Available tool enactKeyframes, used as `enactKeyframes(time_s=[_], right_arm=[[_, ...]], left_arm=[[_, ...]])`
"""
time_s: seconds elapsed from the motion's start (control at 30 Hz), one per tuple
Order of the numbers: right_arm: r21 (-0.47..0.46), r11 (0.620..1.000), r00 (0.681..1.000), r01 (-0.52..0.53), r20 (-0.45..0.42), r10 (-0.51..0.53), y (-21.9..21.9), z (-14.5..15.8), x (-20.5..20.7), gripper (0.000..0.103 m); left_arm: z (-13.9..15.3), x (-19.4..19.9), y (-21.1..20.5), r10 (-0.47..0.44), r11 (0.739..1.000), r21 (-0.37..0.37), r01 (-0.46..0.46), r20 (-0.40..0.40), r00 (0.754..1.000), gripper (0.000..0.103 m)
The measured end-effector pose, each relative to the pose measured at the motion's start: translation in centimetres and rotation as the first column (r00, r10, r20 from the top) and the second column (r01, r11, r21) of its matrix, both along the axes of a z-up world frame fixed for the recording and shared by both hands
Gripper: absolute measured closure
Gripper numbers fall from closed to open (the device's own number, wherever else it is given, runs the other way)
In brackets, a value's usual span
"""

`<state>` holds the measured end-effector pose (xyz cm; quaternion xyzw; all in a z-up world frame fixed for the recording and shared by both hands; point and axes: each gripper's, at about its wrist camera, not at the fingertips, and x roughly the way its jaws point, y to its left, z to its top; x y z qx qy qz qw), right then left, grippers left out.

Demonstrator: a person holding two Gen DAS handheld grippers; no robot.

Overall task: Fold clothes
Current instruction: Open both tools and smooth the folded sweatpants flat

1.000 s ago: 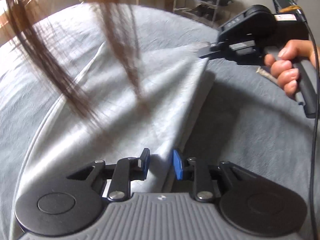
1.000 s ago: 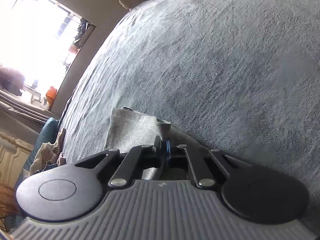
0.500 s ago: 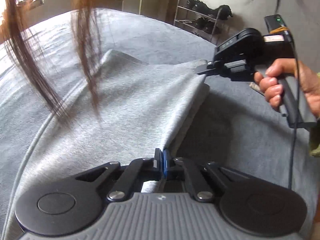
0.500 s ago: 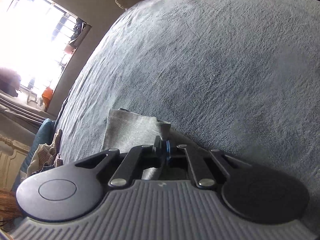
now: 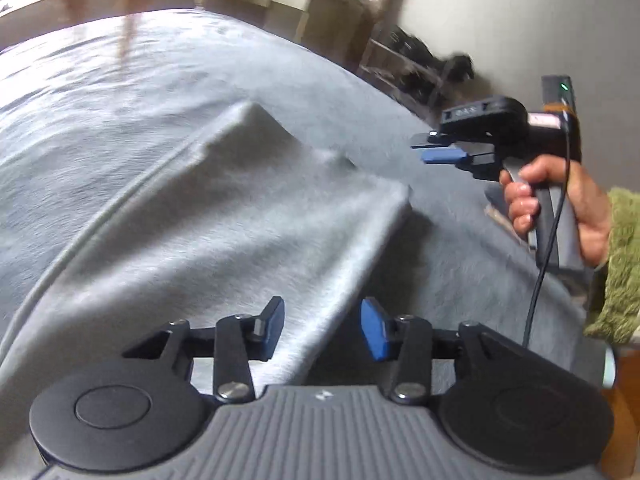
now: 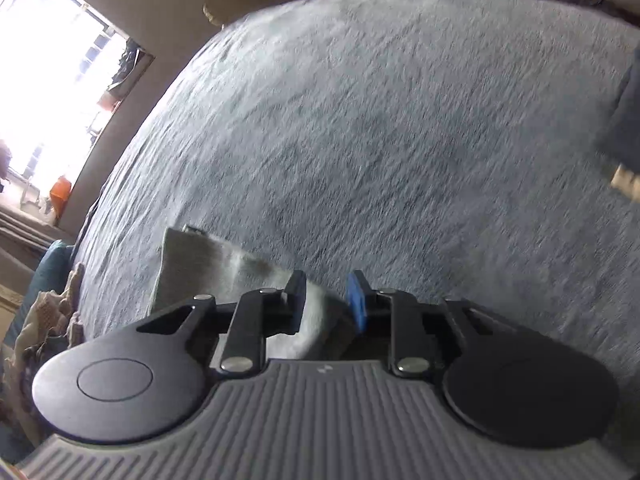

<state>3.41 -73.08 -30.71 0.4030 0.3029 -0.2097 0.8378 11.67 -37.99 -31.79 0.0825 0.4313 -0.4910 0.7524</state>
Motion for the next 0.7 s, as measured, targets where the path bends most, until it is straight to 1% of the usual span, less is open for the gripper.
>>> enactKeyframes(time_s=[0.03,0.07,0.1,0.13,0.17,0.2,0.23,0.27,0.3,0.33,0.37,0.4,0.43,0.47,0.5,0.53,0.57,0.6,0.63,0.67,0.7], right_arm=[[-0.055,0.998,1.0,0.005,0.013,-0.004,0.1,1.1,0.2,0.078],[-0.114,0.993,1.0,-0.015,0.026,0.018,0.6,2.1,0.8,0.078],[-0.175,0.981,0.995,-0.086,0.032,0.092,1.8,3.0,2.1,0.078],[-0.233,0.956,0.982,-0.178,0.026,0.189,3.3,3.8,3.8,0.078],[-0.279,0.919,0.956,-0.279,0.011,0.293,5.0,4.3,5.7,0.078],[-0.305,0.869,0.914,-0.389,-0.01,0.406,7.1,4.4,7.7,0.078],[-0.325,0.805,0.857,-0.497,-0.036,0.514,9.5,4.2,9.6,0.078],[-0.339,0.725,0.784,-0.6,-0.068,0.617,11.9,3.7,11.4,0.079],[-0.349,0.632,0.699,-0.692,-0.102,0.708,14.4,3.2,13.2,0.08],[-0.358,0.536,0.612,-0.764,-0.14,0.779,16.8,2.6,14.8,0.081],[-0.362,0.452,0.537,-0.815,-0.183,0.823,18.7,1.7,16.1,0.081],[-0.356,0.389,0.483,-0.85,-0.232,0.844,19.8,0.6,17.4,0.083],[-0.361,0.356,0.465,-0.862,-0.285,0.838,20.3,-0.3,18.6,0.083],[-0.381,0.366,0.491,-0.849,-0.316,0.812,19.6,-1.0,19.7,0.084],[-0.399,0.404,0.538,-0.823,-0.323,0.779,18.2,-1.5,20.9,0.084],[-0.414,0.459,0.598,-0.786,-0.319,0.735,16.4,-1.8,22.1,0.085],[-0.425,0.525,0.664,-0.737,-0.314,0.679,14.5,-1.8,23.1,0.085],[-0.437,0.575,0.718,-0.691,-0.32,0.618,12.9,-1.7,23.9,0.087],[-0.45,0.611,0.757,-0.651,-0.326,0.567,11.7,-1.4,24.5,0.085],[-0.46,0.62,0.77,-0.636,-0.319,0.553,11.7,-0.6,24.4,0.084],[-0.467,0.615,0.767,-0.635,-0.293,0.57,12.4,0.4,23.8,0.084]], left_arm=[[0.2,0.9,0.8,0.056,0.998,-0.009,-0.056,-0.016,0.998,0.056],[0.2,1.7,1.6,0.115,0.993,-0.013,-0.115,-0.033,0.993,0.056],[-0.1,2.7,2.6,0.182,0.983,-0.002,-0.183,-0.052,0.982,0.056],[-0.5,3.6,3.5,0.248,0.969,0.01,-0.248,-0.071,0.966,0.056],[-1.1,4.5,4.4,0.308,0.951,0.027,-0.307,-0.089,0.947,0.056],[-1.7,5.2,5.2,0.361,0.933,0.044,-0.358,-0.106,0.926,0.056],[-2.3,5.7,6.0,0.397,0.918,0.057,-0.393,-0.125,0.909,0.056],[-2.9,6.1,6.7,0.427,0.904,0.07,-0.422,-0.14,0.893,0.056],[-3.6,6.3,7.1,0.443,0.897,0.082,-0.435,-0.148,0.884,0.056],[-4.1,6.4,7.5,0.455,0.89,0.091,-0.446,-0.154,0.877,0.055],[-4.5,6.2,7.7,0.459,0.888,0.092,-0.45,-0.155,0.875,0.055],[-4.8,6.0,7.7,0.462,0.887,0.086,-0.454,-0.153,0.874,0.055],[-4.9,5.9,7.8,0.462,0.887,0.075,-0.456,-0.149,0.874,0.053],[-4.9,5.7,7.9,0.463,0.886,0.065,-0.458,-0.146,0.874,0.052],[-4.8,5.6,8.0,0.465,0.885,0.06,-0.462,-0.144,0.873,0.052],[-4.7,5.5,8.0,0.469,0.883,0.056,-0.466,-0.145,0.871,0.051],[-4.4,5.4,8.0,0.475,0.88,0.052,-0.472,-0.151,0.867,0.051],[-4.0,5.2,8.3,0.483,0.875,0.045,-0.483,-0.163,0.86,0.05],[-3.6,4.9,8.6,0.492,0.869,0.035,-0.494,-0.174,0.853,0.05],[-3.0,4.4,9.3,0.503,0.861,0.021,-0.508,-0.184,0.845,0.05],[-2.4,3.8,10.0,0.513,0.853,0.009,-0.521,-0.193,0.836,0.048]])
